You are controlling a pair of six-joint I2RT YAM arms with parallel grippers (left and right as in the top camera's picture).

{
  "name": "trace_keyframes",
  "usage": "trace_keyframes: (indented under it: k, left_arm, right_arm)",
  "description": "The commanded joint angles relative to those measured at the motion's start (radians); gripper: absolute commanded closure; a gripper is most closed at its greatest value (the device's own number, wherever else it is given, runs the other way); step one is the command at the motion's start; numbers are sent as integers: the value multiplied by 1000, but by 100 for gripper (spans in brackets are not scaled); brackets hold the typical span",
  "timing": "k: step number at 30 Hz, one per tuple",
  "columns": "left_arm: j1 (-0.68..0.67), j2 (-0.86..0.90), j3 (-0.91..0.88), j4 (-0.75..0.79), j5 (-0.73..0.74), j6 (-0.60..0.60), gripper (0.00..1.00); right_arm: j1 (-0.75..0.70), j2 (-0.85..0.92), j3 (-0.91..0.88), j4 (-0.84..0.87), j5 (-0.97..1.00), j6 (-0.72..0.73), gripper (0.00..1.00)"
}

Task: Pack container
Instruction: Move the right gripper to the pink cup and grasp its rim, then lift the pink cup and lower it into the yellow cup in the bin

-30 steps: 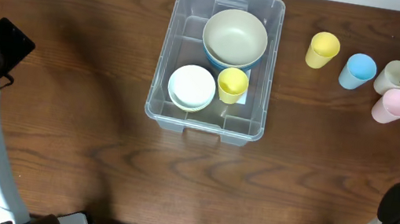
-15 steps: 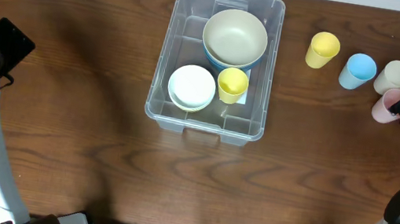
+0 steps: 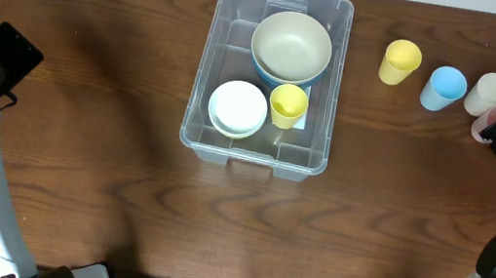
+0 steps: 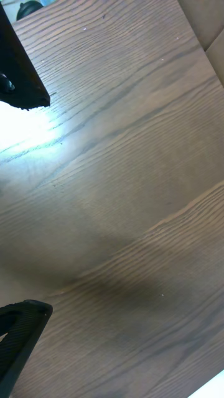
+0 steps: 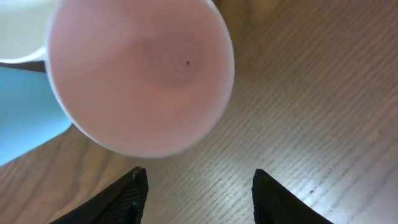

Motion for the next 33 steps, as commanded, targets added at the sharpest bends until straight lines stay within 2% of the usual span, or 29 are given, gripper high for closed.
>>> trace_keyframes:
  k: [1, 12, 19, 27, 30, 33]
  left_arm:
    - [5, 1, 14, -3, -12, 13, 2]
    - [5, 1, 14, -3, -12, 13, 2]
    - [5, 1, 14, -3, -12, 13, 2]
    - [5, 1, 14, -3, -12, 13, 2]
    - [5, 1, 14, -3, -12, 13, 2]
    - [5, 1, 14, -3, -12, 13, 2]
  right_arm:
    - [-14, -8, 9, 10, -55, -16, 45]
    - [-43, -8, 158, -76, -102, -25, 40]
    - [-110, 22, 164, -108, -85, -31, 41]
    - [-113, 129, 164, -88, -84, -33, 40]
    - [-113, 173, 164, -61, -110, -32, 41]
    - [-113, 204, 164, -42, -133, -33, 48]
